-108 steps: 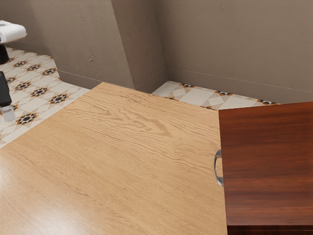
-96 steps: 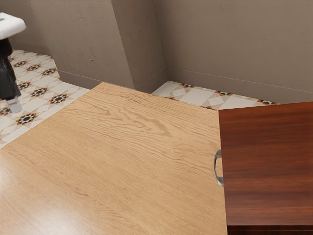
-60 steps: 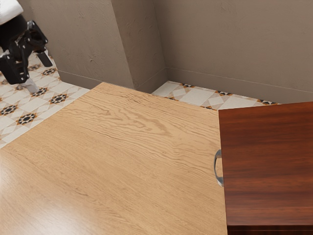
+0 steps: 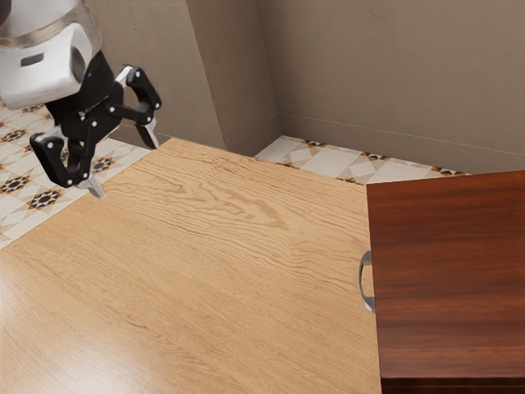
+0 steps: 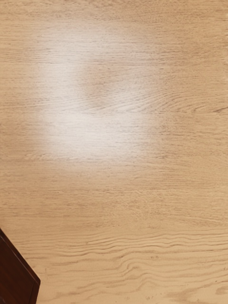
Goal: Pull the drawer handle with one arm to open the drawer
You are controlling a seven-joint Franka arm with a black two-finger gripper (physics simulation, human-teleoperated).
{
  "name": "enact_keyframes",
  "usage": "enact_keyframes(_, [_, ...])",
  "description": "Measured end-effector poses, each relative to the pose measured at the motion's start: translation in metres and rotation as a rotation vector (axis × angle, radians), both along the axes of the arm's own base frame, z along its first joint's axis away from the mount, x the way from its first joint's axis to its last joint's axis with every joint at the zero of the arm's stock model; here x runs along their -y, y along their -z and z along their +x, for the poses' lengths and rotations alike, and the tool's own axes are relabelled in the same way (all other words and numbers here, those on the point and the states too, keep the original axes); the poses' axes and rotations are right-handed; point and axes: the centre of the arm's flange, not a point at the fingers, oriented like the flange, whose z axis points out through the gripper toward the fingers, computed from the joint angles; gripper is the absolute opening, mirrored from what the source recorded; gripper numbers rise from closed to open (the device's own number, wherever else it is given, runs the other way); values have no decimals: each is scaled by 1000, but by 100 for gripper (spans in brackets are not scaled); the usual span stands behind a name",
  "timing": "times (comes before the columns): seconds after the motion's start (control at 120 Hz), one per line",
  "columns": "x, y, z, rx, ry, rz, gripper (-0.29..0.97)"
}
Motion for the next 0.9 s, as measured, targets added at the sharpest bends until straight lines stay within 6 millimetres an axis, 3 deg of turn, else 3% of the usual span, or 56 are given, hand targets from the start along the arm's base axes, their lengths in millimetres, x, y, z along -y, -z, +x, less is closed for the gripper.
enact_keyframes(0.175, [48, 30, -4, 7, 171, 56, 68])
enact_keyframes(0.342, [72, 59, 8, 37, 288, 65, 68])
enact_keyframes(0.617, [90, 111, 30, 76, 410, 50, 68])
enact_keyframes(0.8, [94, 136, 42, 116, 484, -49, 68])
enact_keyframes(0.9, [94, 140, 48, 150, 527, -85, 68])
